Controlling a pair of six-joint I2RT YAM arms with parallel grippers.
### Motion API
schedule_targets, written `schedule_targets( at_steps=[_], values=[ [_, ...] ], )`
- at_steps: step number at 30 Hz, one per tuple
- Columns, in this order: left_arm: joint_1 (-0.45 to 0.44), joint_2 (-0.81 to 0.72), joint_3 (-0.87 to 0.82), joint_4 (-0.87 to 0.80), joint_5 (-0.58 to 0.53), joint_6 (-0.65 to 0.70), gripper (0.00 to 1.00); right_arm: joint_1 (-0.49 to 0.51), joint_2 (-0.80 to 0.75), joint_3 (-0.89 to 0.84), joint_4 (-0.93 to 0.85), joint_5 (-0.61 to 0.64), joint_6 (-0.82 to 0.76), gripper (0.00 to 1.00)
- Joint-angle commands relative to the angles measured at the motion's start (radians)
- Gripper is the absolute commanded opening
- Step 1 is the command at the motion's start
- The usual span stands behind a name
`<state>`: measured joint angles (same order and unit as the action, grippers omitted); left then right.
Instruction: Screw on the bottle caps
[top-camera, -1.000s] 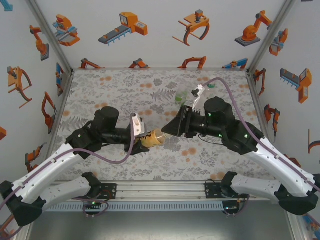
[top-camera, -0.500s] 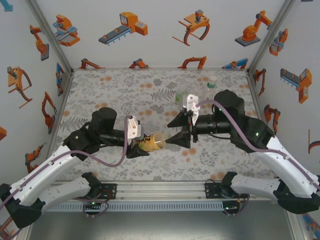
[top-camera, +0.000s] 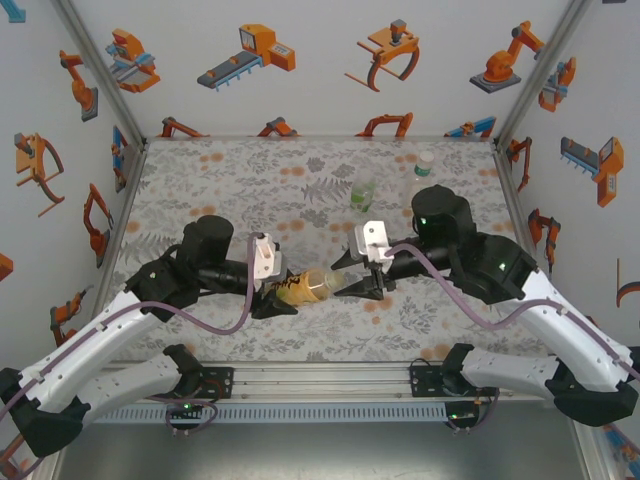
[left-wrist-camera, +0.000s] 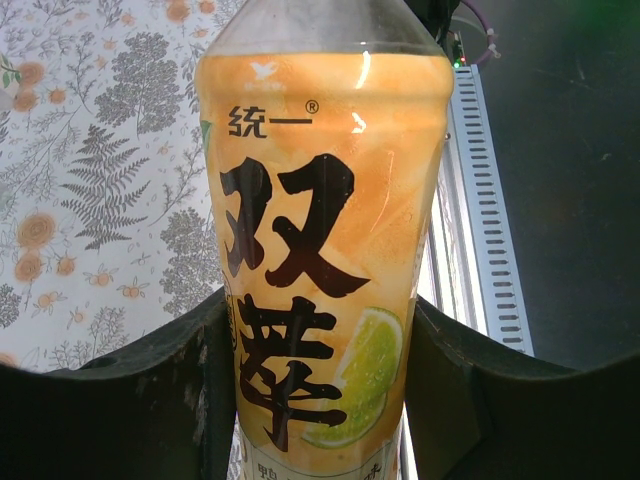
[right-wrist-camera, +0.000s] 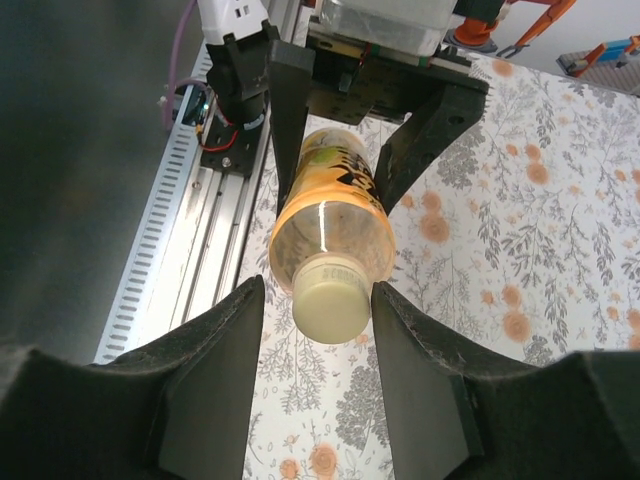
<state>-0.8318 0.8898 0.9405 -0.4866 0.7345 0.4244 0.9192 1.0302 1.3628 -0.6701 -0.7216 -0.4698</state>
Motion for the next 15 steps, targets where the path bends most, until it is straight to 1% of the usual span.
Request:
schedule_targets(
  at_steps=[1,10,13,15],
  values=[
    [-0.005,-0.015,0.035,0.0,0.034,0.016,0.0,0.004,-0.009,-0.017,0.0,-0.005,-0.032,0.45],
    [-0.004,-0.014,0.035,0.002,0.035,0.011,0.0,0.004,-0.021,-0.035,0.014,0.01,-0.03,0.33],
    [-0.004,-0.015,0.035,0.003,0.034,0.01,0.0,0.004,-0.021,-0.037,0.013,0.017,-0.026,0.26],
    [-0.004,-0.015,0.034,0.003,0.032,0.01,0.0,0.004,-0.022,-0.04,0.026,0.035,0.017,0.19]
  ],
)
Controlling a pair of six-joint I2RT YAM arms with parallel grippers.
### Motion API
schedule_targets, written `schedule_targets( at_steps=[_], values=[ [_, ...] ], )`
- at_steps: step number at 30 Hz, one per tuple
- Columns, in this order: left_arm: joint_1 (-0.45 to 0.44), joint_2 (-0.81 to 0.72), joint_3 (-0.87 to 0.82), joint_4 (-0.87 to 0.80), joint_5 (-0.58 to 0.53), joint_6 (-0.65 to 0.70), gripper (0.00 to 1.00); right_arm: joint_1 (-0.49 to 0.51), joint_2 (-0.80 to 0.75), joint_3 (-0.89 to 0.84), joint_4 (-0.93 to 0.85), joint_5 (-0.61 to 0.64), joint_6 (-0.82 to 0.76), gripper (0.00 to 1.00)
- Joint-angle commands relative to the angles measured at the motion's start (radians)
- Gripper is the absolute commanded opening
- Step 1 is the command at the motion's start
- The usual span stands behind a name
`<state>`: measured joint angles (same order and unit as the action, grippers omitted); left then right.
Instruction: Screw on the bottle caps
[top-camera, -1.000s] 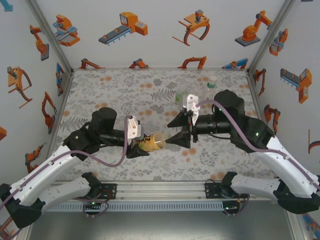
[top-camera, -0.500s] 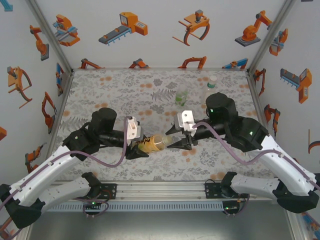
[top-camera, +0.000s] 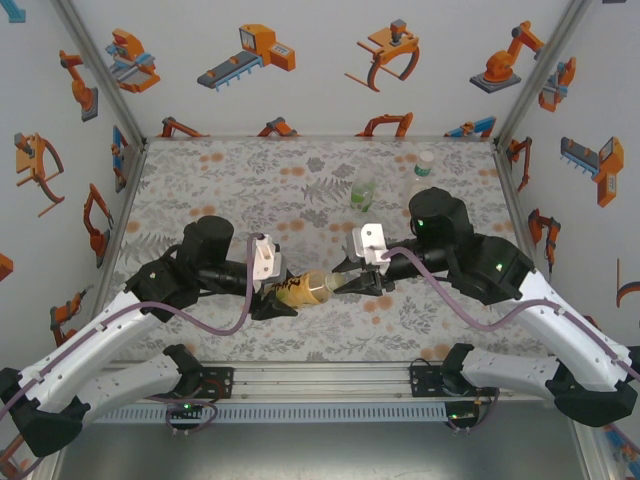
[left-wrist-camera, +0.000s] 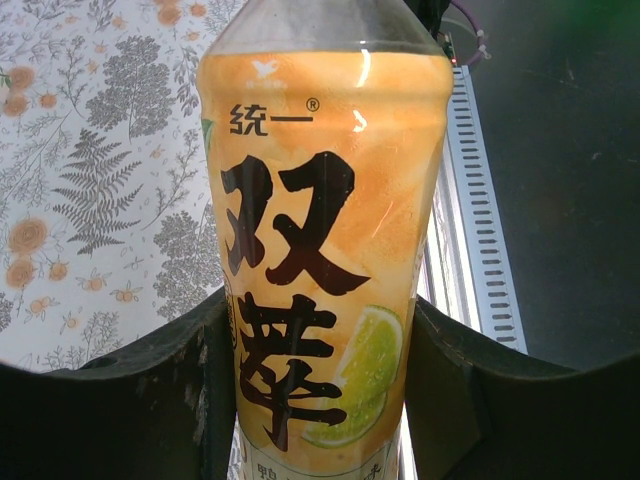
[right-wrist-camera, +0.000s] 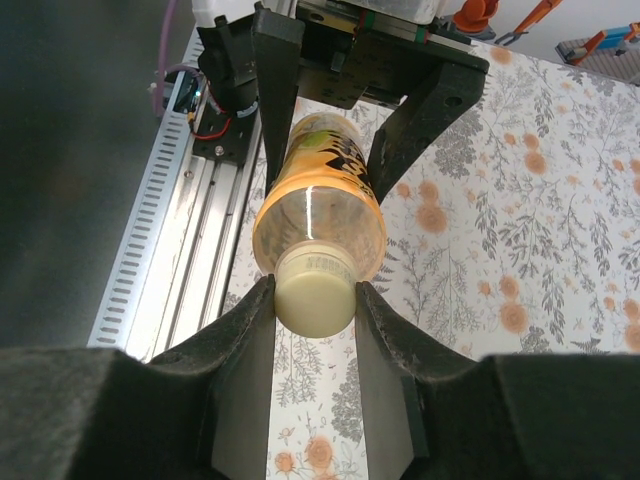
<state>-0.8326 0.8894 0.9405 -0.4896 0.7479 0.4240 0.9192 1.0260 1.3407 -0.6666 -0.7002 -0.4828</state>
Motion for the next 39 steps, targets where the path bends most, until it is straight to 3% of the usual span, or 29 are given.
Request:
schedule_targets(
  at_steps=[1,4,7,12,15,19,25,33,39],
  values=[
    [-0.003,-0.015,0.034,0.008,0.018,0.012,0.0,0.004,-0.021,-0.023,0.034,0.027,0.065,0.17],
    [-0.003,-0.017,0.034,0.007,0.01,0.011,0.0,0.004,-0.04,-0.07,0.122,0.109,0.281,0.12],
    [-0.003,-0.02,0.027,0.014,-0.012,0.008,0.0,0.004,-0.064,-0.129,0.202,0.199,0.554,0.0],
    [-0.003,-0.009,0.022,0.029,-0.118,-0.006,0.0,0.004,-0.113,-0.219,0.319,0.432,1.16,0.0],
    [-0.003,-0.001,0.026,0.029,-0.185,-0.007,0.0,0.004,-0.101,-0.208,0.26,0.509,1.426,0.0],
    [-0.003,0.003,0.027,0.034,-0.215,-0.008,0.0,0.004,-0.058,-0.129,0.021,0.577,1.738,0.0],
    [-0.003,0.006,0.025,0.036,-0.22,-0.006,0.0,0.004,-0.06,-0.142,0.022,0.576,1.899,0.0],
    [-0.003,-0.001,0.018,0.057,-0.172,-0.001,0.0,0.004,-0.047,-0.132,0.048,0.549,1.864,0.0],
    [-0.003,-0.007,0.016,0.042,-0.142,0.001,0.0,0.004,-0.052,-0.069,0.056,0.525,1.627,0.44]
  ],
)
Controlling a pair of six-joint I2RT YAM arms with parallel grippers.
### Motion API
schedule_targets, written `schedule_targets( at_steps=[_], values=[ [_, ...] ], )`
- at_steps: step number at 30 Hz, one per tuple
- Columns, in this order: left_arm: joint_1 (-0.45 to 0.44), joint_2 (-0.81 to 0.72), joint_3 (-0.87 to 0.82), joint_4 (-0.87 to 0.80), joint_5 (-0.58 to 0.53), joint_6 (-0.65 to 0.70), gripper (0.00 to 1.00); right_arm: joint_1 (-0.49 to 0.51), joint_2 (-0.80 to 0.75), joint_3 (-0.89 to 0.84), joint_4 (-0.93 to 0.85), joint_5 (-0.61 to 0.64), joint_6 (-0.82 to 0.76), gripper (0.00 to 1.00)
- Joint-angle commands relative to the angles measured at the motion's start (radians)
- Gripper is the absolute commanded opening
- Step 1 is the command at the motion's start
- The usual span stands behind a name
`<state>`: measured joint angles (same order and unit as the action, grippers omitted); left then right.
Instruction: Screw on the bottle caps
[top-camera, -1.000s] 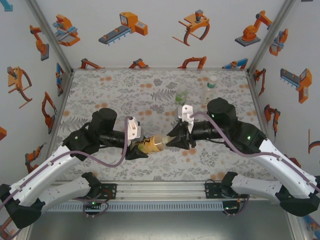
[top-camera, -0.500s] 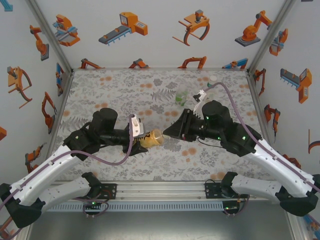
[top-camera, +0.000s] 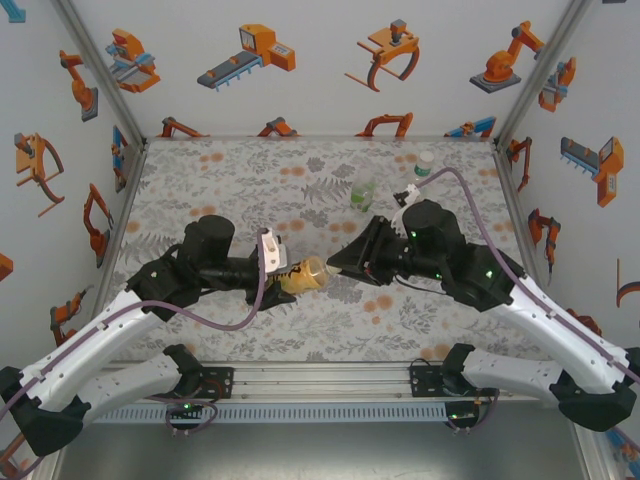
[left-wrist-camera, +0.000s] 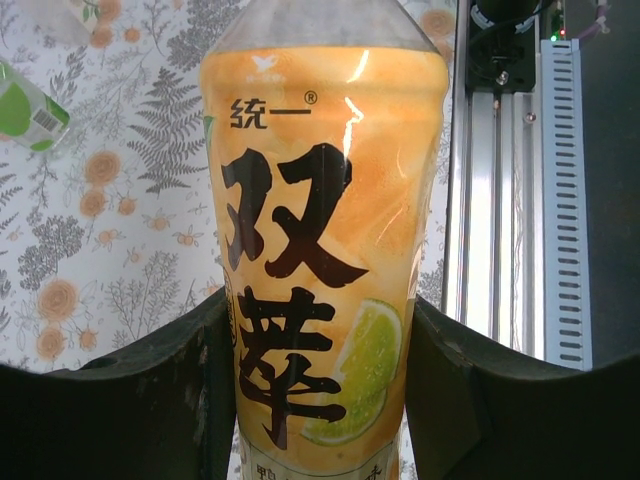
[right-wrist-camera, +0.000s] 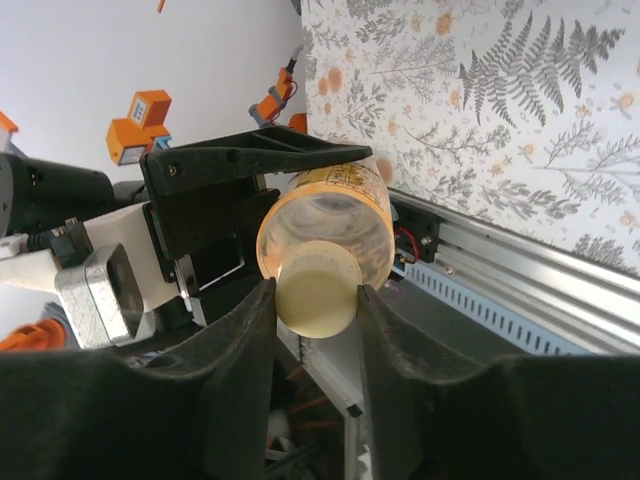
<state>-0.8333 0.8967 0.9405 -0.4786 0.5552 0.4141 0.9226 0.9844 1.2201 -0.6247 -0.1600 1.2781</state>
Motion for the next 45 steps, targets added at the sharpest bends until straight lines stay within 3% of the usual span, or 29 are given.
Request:
schedule_targets(
  at_steps=[1,4,9,13,20,25,30,45],
  values=[
    [-0.003,-0.016,0.014,0.029,0.056,0.01,0.0,0.001,-0.018,0.06,0.015,-0.009,-0.176,0.5],
    [-0.003,-0.022,0.012,0.025,0.071,0.01,0.0,0.001,-0.042,0.075,0.034,0.01,-0.327,0.54],
    [-0.003,-0.036,0.012,0.02,0.094,0.01,0.0,0.001,-0.088,0.064,0.139,-0.001,-0.636,0.53],
    [-0.003,-0.041,0.012,0.02,0.114,0.009,0.0,0.001,-0.105,0.043,0.211,-0.131,-0.939,0.53],
    [-0.003,-0.039,0.018,0.02,0.16,0.003,0.0,0.001,-0.042,0.131,0.048,-0.427,-1.469,0.52],
    [-0.004,-0.034,0.021,0.02,0.181,0.002,0.0,0.001,0.013,0.214,-0.154,-0.535,-1.779,0.52],
    [-0.003,-0.031,0.021,0.02,0.207,-0.004,0.0,0.001,0.017,0.201,-0.142,-0.537,-1.888,0.51],
    [-0.003,-0.025,0.02,0.02,0.217,-0.008,0.0,0.001,0.021,0.121,-0.004,-0.57,-1.832,0.45]
  ],
)
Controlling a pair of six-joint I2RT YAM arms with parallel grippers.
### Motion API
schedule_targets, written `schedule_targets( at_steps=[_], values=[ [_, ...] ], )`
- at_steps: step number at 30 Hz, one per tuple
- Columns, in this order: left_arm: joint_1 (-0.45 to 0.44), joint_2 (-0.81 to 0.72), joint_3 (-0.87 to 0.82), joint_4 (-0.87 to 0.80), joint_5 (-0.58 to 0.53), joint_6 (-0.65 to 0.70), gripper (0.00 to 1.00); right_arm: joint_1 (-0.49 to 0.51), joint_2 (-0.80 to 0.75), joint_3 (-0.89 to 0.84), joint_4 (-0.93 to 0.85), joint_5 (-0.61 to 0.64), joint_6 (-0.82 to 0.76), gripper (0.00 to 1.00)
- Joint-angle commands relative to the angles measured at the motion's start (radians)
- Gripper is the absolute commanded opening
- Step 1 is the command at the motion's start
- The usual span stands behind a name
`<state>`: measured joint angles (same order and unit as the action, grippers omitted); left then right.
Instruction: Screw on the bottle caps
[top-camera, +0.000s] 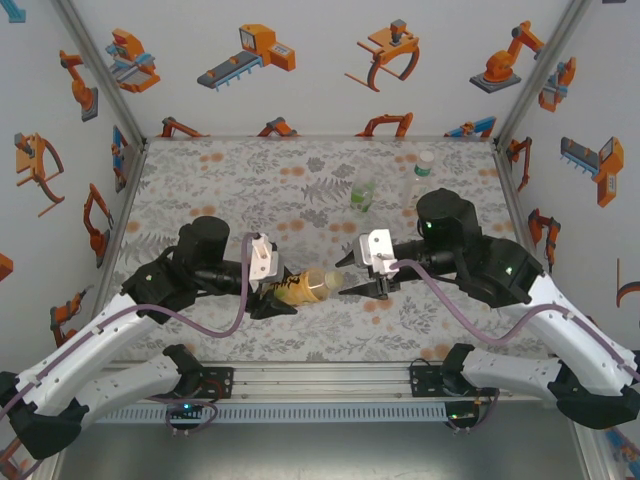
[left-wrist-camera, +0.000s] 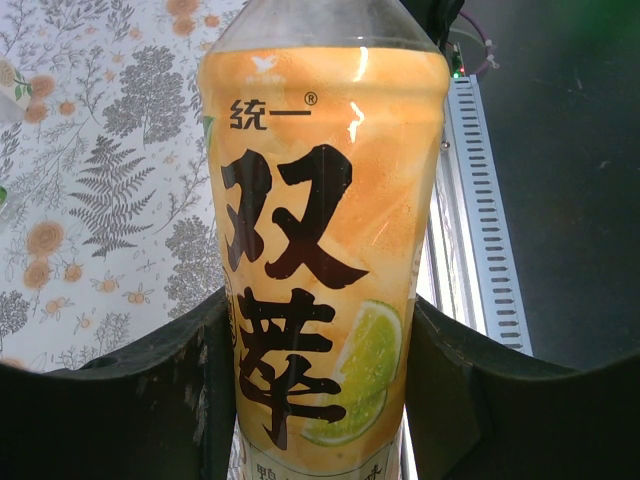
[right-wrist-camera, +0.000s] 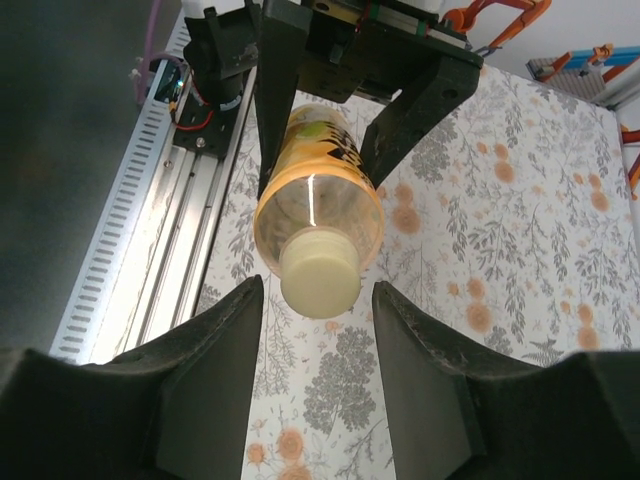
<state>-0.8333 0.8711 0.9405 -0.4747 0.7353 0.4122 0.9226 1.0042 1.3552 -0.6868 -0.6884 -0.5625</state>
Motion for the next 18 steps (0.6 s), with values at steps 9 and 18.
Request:
schedule_targets(
  at_steps=[9,18],
  values=[
    [-0.003,0.005,0.02,0.016,0.038,-0.006,0.0,0.001,0.011,-0.023,0.064,-0.057,0.019,0.4],
    [-0.003,0.006,0.016,0.018,0.038,-0.003,0.0,0.001,0.007,-0.04,0.063,-0.047,0.025,0.34]
  ],
)
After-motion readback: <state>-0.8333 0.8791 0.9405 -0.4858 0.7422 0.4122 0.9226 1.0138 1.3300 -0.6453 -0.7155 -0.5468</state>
